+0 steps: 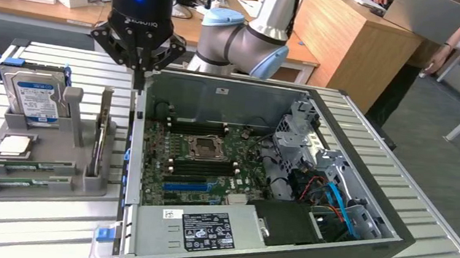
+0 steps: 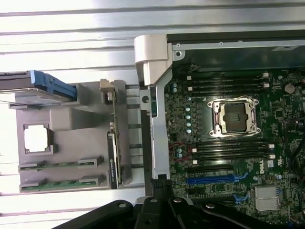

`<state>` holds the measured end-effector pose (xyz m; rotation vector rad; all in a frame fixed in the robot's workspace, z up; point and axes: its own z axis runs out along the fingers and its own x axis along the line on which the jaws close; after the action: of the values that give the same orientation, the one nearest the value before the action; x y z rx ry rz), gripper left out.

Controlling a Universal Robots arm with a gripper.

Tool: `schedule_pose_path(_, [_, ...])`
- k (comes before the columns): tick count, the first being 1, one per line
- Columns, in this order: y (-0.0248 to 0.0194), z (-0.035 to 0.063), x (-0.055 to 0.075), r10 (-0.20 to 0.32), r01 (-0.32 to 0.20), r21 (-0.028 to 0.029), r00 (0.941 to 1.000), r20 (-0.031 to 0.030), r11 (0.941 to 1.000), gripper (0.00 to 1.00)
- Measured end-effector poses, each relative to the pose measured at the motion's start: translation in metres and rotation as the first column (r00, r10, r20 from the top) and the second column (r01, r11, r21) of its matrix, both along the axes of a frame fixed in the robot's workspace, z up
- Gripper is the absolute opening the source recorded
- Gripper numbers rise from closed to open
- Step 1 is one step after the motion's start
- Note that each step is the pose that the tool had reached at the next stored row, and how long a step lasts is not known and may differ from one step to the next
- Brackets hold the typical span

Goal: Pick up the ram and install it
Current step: 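Reach for the ram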

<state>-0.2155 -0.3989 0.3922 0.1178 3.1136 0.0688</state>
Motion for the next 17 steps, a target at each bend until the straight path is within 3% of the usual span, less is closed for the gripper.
schedule_pose_path(17, [0.0, -0.0004, -0.031, 0.0, 0.0, 0.0, 1.0, 0.0, 1.0, 0.1])
